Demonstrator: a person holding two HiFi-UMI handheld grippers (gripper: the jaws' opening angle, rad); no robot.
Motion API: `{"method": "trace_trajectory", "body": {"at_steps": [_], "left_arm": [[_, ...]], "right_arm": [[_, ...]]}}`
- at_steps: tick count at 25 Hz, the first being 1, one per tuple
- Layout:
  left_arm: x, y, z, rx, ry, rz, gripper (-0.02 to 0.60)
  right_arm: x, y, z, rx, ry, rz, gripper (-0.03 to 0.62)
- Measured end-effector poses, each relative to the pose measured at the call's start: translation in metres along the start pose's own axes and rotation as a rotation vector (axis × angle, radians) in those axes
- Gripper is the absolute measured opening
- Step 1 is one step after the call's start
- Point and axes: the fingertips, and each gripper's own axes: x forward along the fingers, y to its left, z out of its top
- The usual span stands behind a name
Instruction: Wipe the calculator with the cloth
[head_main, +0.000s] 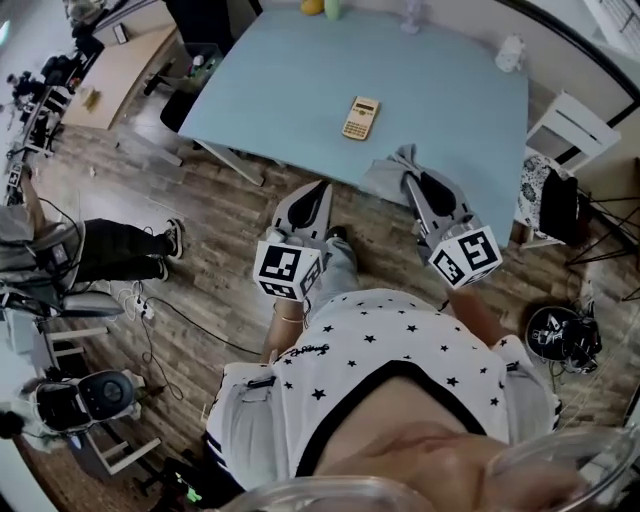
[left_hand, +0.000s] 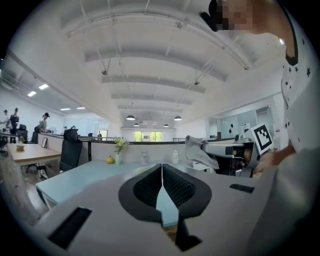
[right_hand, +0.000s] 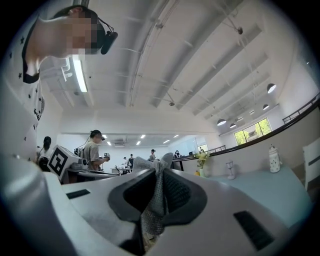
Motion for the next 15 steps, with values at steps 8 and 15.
{"method": "trace_trajectory", "body": {"at_steps": [8,15], "left_arm": [[0.067,0.06,0.013,0.017,-0.022,-0.123,0.031],[0.109,0.108,0.02,0.03,-0.03,-0.202,0.031]], "right_arm": [[0.063,-0.031,-0.002,-0.018,0.0,-0.103,0.031],[0.114,-0.053,-0.006,-0.027,0.004,-0.191,0.032]]}}
